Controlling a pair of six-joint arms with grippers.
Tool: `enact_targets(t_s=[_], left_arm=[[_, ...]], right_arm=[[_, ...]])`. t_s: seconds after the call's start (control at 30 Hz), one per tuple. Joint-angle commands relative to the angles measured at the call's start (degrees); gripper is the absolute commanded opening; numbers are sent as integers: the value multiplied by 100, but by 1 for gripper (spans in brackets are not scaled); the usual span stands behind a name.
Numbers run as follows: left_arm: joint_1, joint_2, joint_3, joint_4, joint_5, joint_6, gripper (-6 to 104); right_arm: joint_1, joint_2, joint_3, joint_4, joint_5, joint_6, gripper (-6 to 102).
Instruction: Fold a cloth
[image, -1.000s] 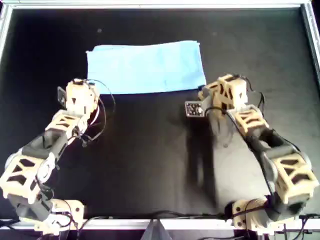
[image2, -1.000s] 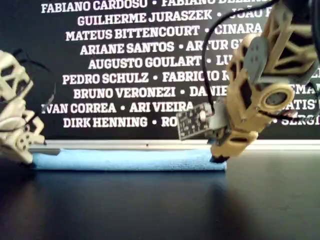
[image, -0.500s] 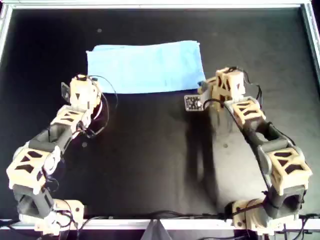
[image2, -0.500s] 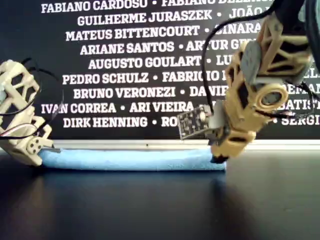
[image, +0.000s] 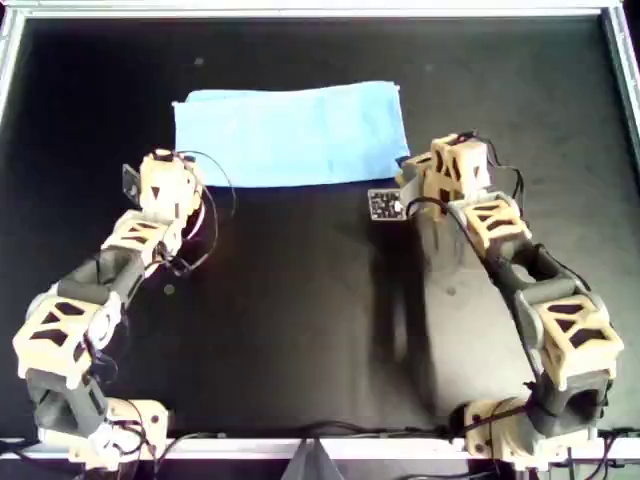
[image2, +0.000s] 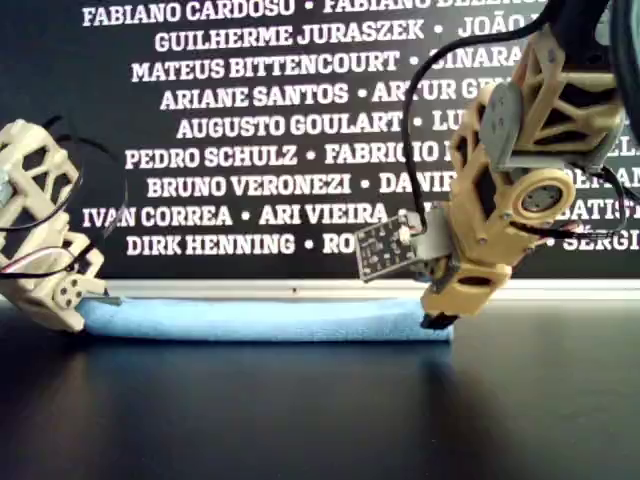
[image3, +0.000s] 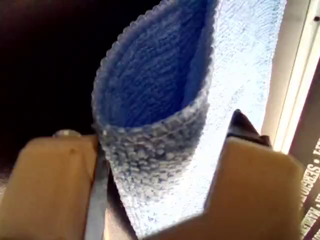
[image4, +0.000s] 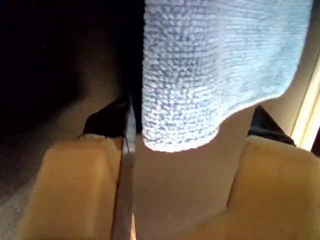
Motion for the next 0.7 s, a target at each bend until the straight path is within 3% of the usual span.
enact_targets(t_s=[0.0,0.6,0.67], left_arm=[[-62,105,-105,-105,-26,26,82],[-62,62,-211,-105,-26,35,82],[-62,53,-211,-105,-26,35,82]], right_arm=[[-18,193,-360,62,26,35,93],[-18,176,-387,79,62,44,92],[-18,176,-422,79,229,44,92]])
